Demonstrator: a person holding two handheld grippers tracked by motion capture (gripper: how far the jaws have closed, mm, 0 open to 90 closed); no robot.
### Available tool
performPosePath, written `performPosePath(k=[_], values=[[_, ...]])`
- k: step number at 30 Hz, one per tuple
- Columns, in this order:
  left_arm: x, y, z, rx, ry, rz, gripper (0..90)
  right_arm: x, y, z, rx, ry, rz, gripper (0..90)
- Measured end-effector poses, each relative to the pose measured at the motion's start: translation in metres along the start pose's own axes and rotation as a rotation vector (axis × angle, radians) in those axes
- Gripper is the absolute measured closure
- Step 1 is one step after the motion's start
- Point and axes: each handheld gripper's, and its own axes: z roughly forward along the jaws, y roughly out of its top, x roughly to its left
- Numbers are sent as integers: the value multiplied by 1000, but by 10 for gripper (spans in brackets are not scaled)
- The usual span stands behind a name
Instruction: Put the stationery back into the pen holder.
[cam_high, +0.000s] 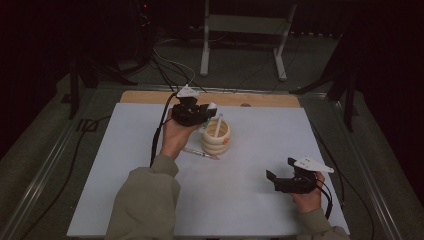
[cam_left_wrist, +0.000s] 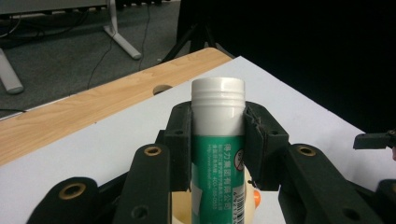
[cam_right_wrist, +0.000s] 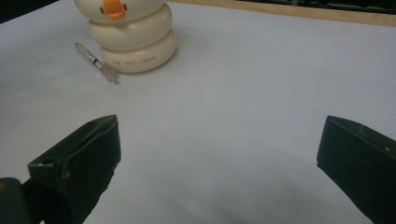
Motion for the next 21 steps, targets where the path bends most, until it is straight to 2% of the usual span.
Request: performPosePath(k=[11, 21], values=[[2, -2, 8, -2, -8, -10, 662, 0, 0, -1, -2, 0, 2, 0], [4, -5, 17, 13, 4, -11, 662, 0, 0, -1, -4, 1, 2, 0]])
